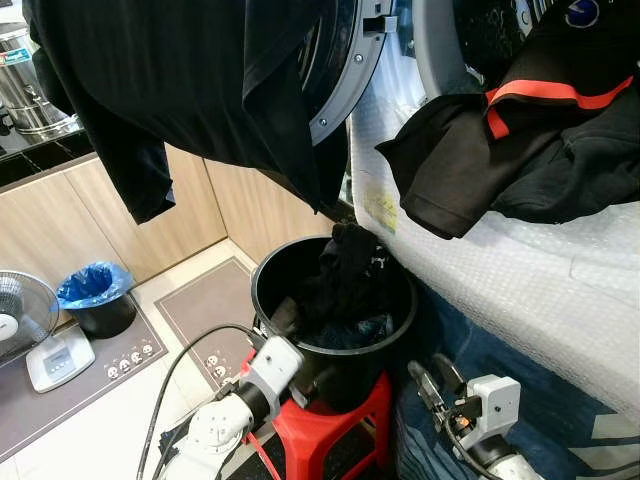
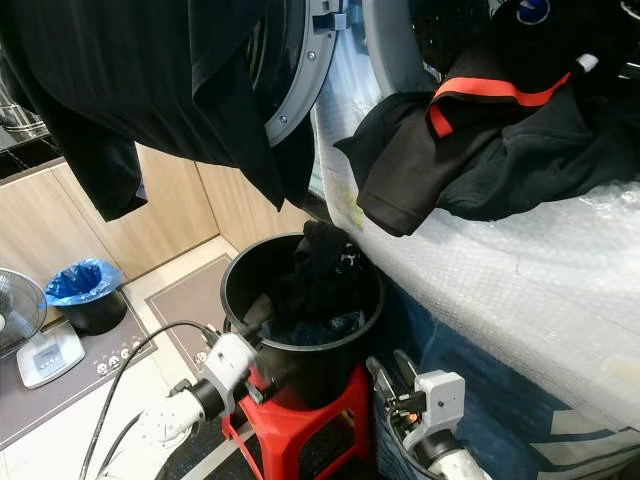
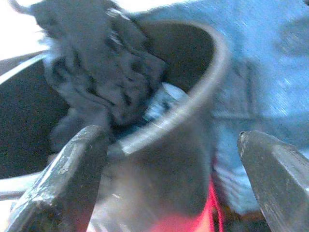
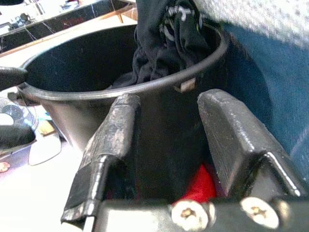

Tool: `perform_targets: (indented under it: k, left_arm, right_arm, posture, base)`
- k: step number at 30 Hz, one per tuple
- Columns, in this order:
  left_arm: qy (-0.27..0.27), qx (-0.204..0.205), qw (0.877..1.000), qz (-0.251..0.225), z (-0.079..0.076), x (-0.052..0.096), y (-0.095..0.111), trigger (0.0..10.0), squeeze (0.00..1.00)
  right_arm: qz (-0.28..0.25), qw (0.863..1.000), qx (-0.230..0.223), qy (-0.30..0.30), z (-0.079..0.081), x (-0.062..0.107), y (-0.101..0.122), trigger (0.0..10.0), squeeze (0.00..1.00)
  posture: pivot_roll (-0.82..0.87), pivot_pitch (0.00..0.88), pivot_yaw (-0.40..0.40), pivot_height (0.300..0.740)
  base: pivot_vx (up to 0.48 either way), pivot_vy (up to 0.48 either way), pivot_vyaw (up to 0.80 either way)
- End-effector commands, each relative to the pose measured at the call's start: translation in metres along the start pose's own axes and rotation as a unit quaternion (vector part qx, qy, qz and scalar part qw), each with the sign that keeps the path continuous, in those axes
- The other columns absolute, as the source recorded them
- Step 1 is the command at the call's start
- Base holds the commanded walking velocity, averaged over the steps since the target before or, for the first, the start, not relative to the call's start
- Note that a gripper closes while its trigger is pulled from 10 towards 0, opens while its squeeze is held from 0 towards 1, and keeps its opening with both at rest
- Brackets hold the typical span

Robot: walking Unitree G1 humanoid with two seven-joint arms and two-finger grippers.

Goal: Clothes washing

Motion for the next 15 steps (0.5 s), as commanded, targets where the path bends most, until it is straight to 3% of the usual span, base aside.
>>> perform_targets:
  k: [1,5,8,10,12,15]
  left_arm:
    - [-0.033,-0.021,0.998,0.043,-0.010,0.008,-0.021,10.0,0.00]
    - [-0.047,-0.028,0.996,0.067,-0.014,0.011,-0.032,10.0,0.00]
    - [-0.077,-0.069,0.989,0.109,-0.024,0.018,-0.052,10.0,0.00]
    - [-0.079,-0.073,0.988,0.114,-0.024,0.019,-0.055,10.0,0.00]
    - [-0.088,-0.103,0.983,0.121,-0.026,0.021,-0.058,10.0,0.00]
    - [-0.067,-0.127,0.984,0.106,-0.019,0.017,-0.050,10.0,0.00]
  right_arm:
    - [0.016,1.000,0.004,0.010,0.005,0.004,-0.010,10.0,0.00]
    - [0.026,1.000,0.006,0.015,0.006,0.006,-0.017,10.0,0.00]
    - [0.049,0.999,0.008,0.017,0.006,0.009,-0.029,10.0,0.00]
    - [0.052,0.998,0.007,0.016,0.006,0.009,-0.031,10.0,0.00]
    - [0.055,0.998,-0.004,0.016,0.006,0.009,-0.035,10.0,0.00]
    - [0.053,0.998,-0.013,0.022,0.008,0.008,-0.036,10.0,0.00]
  posture:
    - [-0.07,0.069,0.115,0.740]
    - [-0.07,0.069,0.120,0.740]
    - [-0.07,0.067,0.123,0.740]
    - [-0.07,0.067,0.124,0.740]
    - [-0.07,0.066,0.126,0.740]
    - [-0.07,0.064,0.126,0.740]
  base:
    - [0.000,0.000,0.00]
    - [0.000,0.000,0.00]
    - [0.000,0.000,0.00]
    - [0.000,0.000,0.00]
    - [0.000,0.000,0.00]
    - [0.000,0.000,0.00]
Point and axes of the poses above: a point about 5 cm out from each wrist's last joint towards the gripper, its own x axis pointing back from the gripper into the wrist, its own y axis along the axis of the wrist's last joint, z = x × y, the point moved 6 cm from there along -x, pointing out of the wrist towards the gripper, and after that the axes turned 13 degrees about x, right-handed, at the moved point
